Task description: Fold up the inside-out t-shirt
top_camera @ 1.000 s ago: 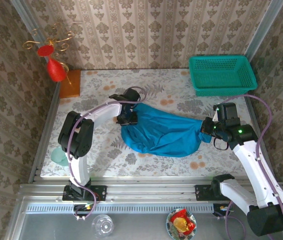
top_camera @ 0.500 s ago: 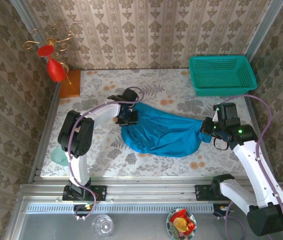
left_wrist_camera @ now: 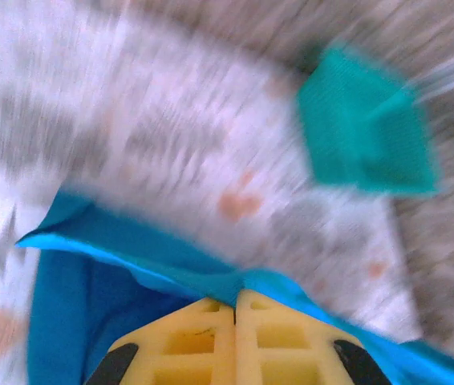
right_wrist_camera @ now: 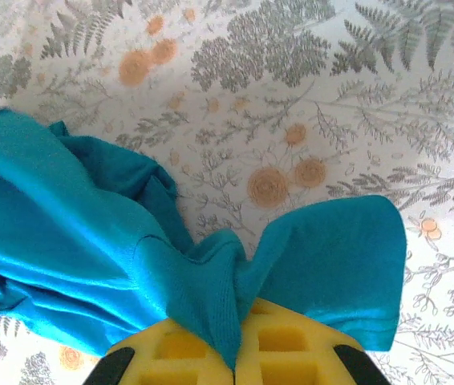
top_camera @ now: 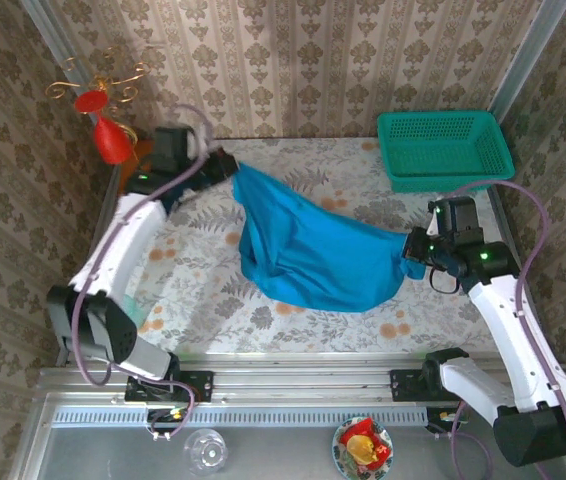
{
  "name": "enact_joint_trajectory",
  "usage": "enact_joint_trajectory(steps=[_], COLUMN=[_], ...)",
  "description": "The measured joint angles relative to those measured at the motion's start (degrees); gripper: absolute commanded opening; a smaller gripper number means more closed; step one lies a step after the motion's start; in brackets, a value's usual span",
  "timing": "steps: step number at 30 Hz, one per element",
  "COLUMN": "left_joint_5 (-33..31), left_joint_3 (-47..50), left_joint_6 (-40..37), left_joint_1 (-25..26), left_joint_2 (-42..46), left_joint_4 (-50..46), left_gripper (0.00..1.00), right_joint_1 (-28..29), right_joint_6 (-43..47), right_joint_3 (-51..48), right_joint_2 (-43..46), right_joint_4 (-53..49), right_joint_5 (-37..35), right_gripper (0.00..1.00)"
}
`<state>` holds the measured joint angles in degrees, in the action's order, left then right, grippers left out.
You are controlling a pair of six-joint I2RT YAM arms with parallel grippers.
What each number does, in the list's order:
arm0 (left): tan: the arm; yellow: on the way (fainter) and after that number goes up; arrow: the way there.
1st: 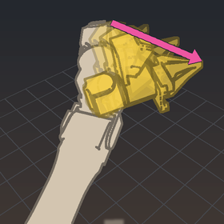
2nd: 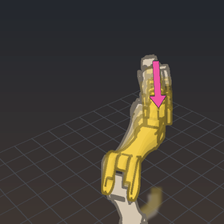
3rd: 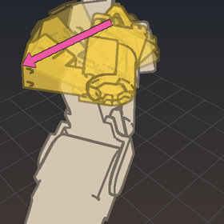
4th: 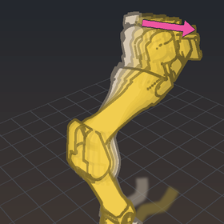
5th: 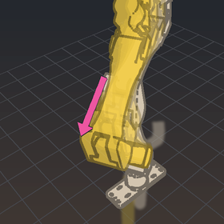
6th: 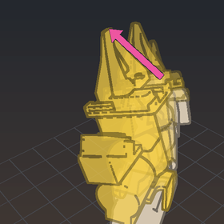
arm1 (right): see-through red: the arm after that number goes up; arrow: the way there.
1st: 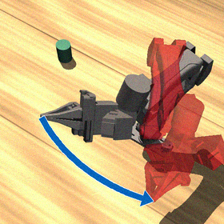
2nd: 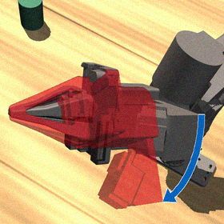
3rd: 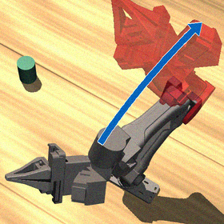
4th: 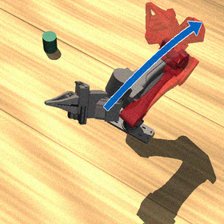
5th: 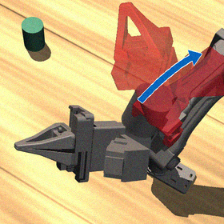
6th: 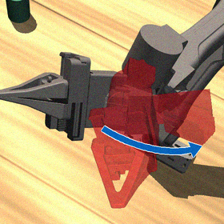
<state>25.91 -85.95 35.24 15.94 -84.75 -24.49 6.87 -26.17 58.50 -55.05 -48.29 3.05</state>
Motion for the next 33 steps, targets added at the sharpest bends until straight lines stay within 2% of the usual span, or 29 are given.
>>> enact_joint_trajectory(steps=[3,6,9,12,16,19,23,27,30,33], left_joint_5=[7.5,13.4,16.4,17.0,17.2,18.1,21.0,22.6,21.7,20.0], left_joint_3=[-8.4,-14.0,-15.4,-13.8,-4.9,0.7,-0.9,-13.6,-18.7,-14.6], left_joint_6=[1.1,1.9,2.1,2.1,4.2,6.8,9.0,11.1,9.9,6.6], left_joint_1=[-3.7,-4.5,-4.5,-4.8,-4.8,-4.7,-5.2,-9.7,-11.4,-9.3], left_joint_2=[1.2,1.8,3.5,5.7,8.6,7.9,4.5,2.2,5.4,10.9], left_joint_4=[4.2,7.8,9.6,10.7,15.6,18.4,17.8,17.3,17.2,14.3], left_gripper=[0.00,0.00,0.00,0.00,0.00,0.00,0.00,0.00,0.00,0.00], right_joint_1=[0.0,0.0,-0.2,-0.5,-0.6,-0.6,-0.6,-0.6,-0.6,-0.6], right_joint_6=[0.9,2.6,5.6,9.0,14.4,17.7,18.0,13.1,10.4,10.2], right_joint_3=[4.3,10.9,20.1,32.5,49.5,57.3,53.3,39.2,32.7,32.5], right_joint_2=[-1.2,-2.5,-3.9,-5.7,-6.6,-5.9,-2.3,-1.4,-3.5,-5.1], right_joint_4=[-0.3,-0.6,-2.7,-6.1,-7.6,-6.8,-4.5,-1.6,-1.5,-3.2], right_joint_5=[-0.8,-2.0,-5.2,-11.5,-21.3,-25.4,-23.6,-16.7,-12.3,-13.1], right_gripper=[0.00,0.00,0.00,0.00,0.00,0.00,0.00,0.00,0.00,0.00])
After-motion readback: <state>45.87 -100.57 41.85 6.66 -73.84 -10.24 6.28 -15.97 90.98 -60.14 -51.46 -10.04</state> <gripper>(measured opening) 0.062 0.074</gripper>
